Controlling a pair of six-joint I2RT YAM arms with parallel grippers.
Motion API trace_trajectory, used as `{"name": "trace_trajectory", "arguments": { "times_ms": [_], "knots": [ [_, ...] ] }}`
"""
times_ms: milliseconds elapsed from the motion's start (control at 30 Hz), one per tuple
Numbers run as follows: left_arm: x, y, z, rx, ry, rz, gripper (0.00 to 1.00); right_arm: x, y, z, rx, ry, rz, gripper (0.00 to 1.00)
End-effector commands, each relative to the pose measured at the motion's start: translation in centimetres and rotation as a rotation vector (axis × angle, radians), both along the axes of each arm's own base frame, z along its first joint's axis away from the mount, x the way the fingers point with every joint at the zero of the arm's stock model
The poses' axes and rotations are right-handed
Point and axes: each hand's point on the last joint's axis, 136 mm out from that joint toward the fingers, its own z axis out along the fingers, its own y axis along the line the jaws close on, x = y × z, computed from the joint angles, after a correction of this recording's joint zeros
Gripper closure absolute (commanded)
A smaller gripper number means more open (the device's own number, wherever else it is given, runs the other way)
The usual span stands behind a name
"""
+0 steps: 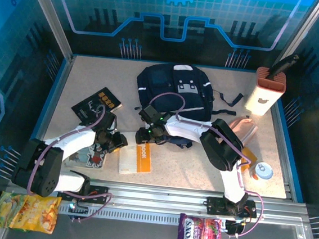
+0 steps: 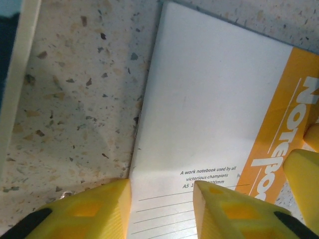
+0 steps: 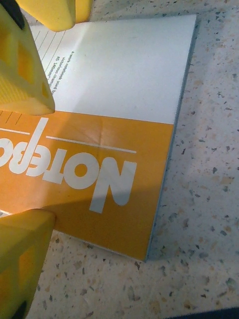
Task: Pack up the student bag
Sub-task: Pick up the book from the bottom-center of the table.
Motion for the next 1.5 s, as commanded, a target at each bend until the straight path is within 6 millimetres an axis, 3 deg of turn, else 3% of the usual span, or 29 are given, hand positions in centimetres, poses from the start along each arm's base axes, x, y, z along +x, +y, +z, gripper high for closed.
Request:
{"name": "trace_trajectory", "arguments": {
  "times_ms": [0,167,267,433,800,1200,1467],
  "knots": [
    [-0.5,-0.1,-0.4,0.003,0.038,-0.009,0.54,-1.5,-1.0,-2.9,-0.056,0.086,-0.006,0.46],
    [-0.7,0.6,-0.6,0.039,0.044,-0.002,0.47,-1.5,-1.1,-3.2,-0.057,0.095,-0.007,0.46],
    [-0.5,-0.2,-0.6,-0.005,0.036,-0.010,0.55,-1.5,-1.1,-3.2,-0.056,0.097,-0.007,0.46],
    [-0.1,-1.8,-0.3,-0.098,0.037,-0.033,0.57,-1.7,-1.0,-3.7,-0.051,0.120,-0.008,0.46],
    [0.5,-4.0,5.3,-0.266,-0.112,-0.075,0.64,-1.5,-1.8,-4.4,-0.083,0.137,-0.035,0.47],
    [0.5,-4.4,4.4,-0.311,-0.108,-0.032,0.66,-1.5,-2.4,-4.6,-0.101,0.130,-0.045,0.48],
    [0.4,-3.0,3.5,-0.214,-0.078,-0.009,0.82,-0.8,-2.1,-3.1,-0.078,0.087,-0.039,0.48]
  ]
}}
